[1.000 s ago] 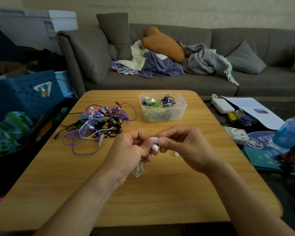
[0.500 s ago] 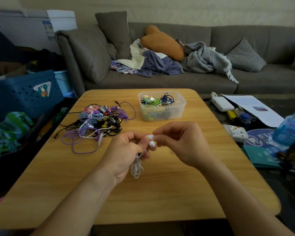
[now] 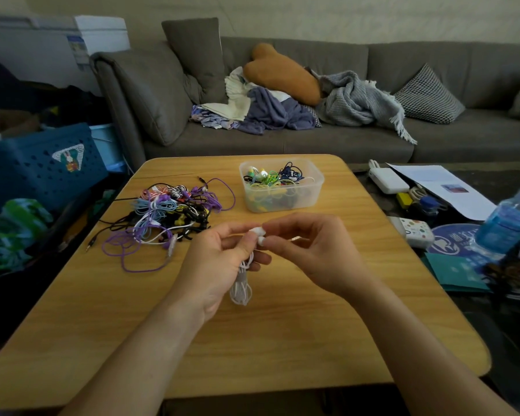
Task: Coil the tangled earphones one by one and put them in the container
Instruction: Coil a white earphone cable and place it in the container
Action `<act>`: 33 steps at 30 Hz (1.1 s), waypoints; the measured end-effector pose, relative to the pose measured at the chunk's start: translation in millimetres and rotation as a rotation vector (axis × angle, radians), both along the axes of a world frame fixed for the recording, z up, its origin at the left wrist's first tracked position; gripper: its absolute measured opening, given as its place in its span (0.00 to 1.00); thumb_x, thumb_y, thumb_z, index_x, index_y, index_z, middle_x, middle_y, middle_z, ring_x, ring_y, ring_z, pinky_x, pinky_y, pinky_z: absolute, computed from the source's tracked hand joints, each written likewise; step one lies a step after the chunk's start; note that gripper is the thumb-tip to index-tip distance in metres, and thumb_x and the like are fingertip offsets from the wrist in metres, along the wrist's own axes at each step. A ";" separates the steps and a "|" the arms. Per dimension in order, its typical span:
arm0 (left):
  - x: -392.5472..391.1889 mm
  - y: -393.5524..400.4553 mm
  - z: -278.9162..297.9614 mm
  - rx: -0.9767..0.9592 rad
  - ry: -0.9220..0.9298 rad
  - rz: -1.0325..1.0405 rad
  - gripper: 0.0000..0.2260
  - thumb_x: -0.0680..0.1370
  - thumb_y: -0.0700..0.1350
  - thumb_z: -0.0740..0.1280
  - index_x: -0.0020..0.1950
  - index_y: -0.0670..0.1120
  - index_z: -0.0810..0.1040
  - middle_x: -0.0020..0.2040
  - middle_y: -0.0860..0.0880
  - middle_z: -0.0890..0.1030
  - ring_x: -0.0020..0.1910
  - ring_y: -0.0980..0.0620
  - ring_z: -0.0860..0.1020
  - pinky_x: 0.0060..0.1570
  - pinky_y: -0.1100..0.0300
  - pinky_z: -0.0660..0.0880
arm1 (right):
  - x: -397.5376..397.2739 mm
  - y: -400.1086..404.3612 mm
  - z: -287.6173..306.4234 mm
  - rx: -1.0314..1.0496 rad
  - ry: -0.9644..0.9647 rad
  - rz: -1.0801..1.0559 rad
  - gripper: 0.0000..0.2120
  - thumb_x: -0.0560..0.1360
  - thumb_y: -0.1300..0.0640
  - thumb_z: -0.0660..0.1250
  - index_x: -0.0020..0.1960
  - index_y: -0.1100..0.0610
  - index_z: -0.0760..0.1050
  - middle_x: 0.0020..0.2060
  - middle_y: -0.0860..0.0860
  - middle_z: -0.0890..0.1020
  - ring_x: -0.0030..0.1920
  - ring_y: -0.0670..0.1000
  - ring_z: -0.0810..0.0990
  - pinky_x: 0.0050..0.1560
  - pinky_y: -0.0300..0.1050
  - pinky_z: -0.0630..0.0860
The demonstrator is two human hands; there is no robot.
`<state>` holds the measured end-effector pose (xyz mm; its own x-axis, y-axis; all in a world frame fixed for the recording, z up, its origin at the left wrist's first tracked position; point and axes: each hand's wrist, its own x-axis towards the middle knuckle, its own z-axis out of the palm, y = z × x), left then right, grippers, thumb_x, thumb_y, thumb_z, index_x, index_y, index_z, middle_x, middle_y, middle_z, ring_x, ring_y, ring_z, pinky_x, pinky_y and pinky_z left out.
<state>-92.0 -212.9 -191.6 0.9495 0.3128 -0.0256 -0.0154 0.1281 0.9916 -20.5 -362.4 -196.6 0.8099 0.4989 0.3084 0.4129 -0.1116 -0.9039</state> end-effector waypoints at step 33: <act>-2.3 1.8 6.0 -0.267 0.103 -0.126 0.07 0.76 0.35 0.65 0.53 0.37 0.79 0.40 0.40 0.82 0.32 0.48 0.79 0.33 0.59 0.74 | 59.9 -52.5 -15.4 -0.804 -0.080 -0.366 0.06 0.77 0.50 0.69 0.50 0.50 0.83 0.50 0.45 0.76 0.59 0.52 0.73 0.49 0.45 0.70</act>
